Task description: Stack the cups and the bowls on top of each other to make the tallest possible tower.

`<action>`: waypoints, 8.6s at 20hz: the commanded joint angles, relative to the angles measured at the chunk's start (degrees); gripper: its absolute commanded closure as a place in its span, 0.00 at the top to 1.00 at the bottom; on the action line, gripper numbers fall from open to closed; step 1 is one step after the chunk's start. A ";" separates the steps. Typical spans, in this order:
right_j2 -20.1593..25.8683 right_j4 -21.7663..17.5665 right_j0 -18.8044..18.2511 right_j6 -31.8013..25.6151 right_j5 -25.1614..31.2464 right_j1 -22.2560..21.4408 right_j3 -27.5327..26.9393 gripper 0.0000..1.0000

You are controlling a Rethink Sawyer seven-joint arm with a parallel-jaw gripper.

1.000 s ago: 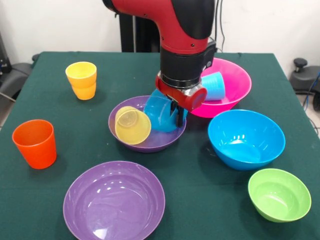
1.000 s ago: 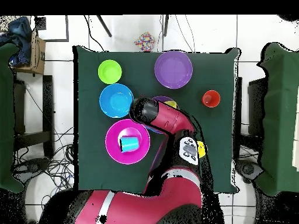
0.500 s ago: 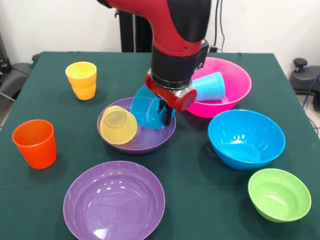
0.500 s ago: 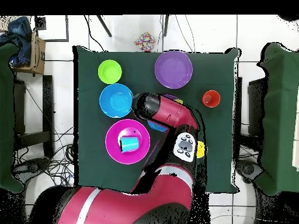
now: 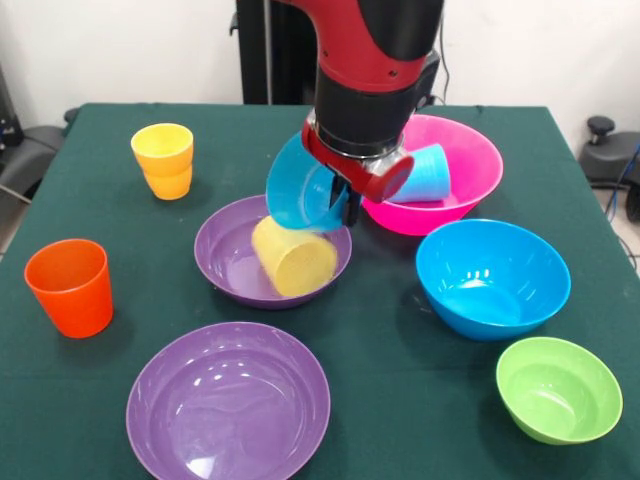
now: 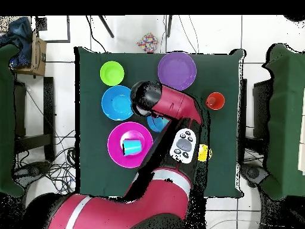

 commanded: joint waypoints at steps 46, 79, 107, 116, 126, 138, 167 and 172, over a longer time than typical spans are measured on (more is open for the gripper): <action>-2.11 -4.91 -1.24 8.70 35.57 15.88 -44.45 0.00; -27.72 27.43 -4.07 22.58 49.70 35.52 -69.69 0.00; -38.08 37.56 -3.53 16.95 43.96 35.67 -62.82 1.00; -34.37 27.11 -1.75 1.63 47.49 30.20 -56.32 1.00; -25.47 16.60 1.45 -5.27 39.62 20.27 -40.36 1.00; -16.38 8.23 2.94 -8.17 21.27 11.85 -21.63 1.00; -5.87 1.30 0.96 2.30 -0.11 3.97 -1.64 1.00; -3.77 0.57 0.34 2.79 -4.50 3.30 1.58 1.00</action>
